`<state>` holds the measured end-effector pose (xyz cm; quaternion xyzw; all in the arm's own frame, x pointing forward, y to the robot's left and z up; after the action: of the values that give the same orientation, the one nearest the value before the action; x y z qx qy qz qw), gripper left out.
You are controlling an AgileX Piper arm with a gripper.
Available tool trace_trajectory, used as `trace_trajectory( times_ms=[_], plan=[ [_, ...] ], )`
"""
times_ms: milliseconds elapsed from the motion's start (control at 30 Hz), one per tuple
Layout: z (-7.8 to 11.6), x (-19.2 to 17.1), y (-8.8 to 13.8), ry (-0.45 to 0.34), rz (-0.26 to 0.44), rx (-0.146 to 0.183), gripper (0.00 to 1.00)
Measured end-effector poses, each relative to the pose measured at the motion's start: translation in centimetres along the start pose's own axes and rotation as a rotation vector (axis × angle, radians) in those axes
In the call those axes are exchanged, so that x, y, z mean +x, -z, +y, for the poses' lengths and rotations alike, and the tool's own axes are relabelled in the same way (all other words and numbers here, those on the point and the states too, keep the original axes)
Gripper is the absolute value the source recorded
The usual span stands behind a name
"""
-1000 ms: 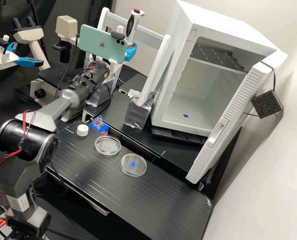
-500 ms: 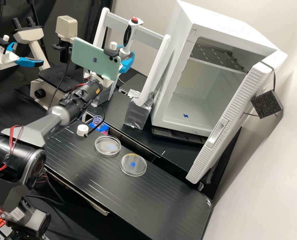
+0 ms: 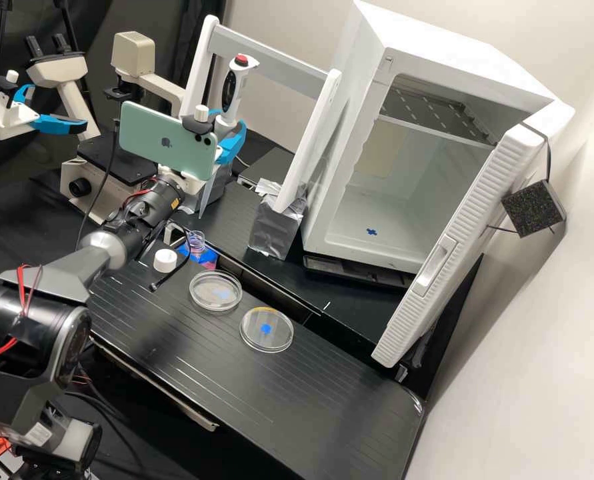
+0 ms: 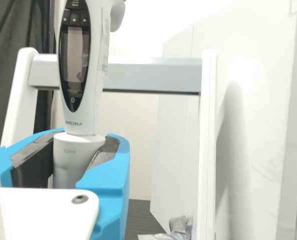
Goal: Use the pipette
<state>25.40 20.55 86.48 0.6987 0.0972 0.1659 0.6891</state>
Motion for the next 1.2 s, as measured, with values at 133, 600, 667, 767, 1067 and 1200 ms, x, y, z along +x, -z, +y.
trace_trajectory(
  times_ms=[133,600,667,767,1067,1200],
  plan=[
    [-0.2,-0.2,-0.3,0.0,-0.004,-0.003,0.0],
    [-0.7,-1.3,-1.2,0.002,-0.018,-0.014,0.0],
    [-0.7,-1.4,-1.3,0.002,-0.022,-0.021,0.0],
    [-0.8,-1.5,-1.7,0.001,-0.03,-0.025,0.0],
    [-1.4,-2.3,-2.6,-0.001,-0.044,-0.035,0.0],
    [-1.5,-2.7,-2.9,-0.012,-0.044,-0.029,0.0]
  ],
)
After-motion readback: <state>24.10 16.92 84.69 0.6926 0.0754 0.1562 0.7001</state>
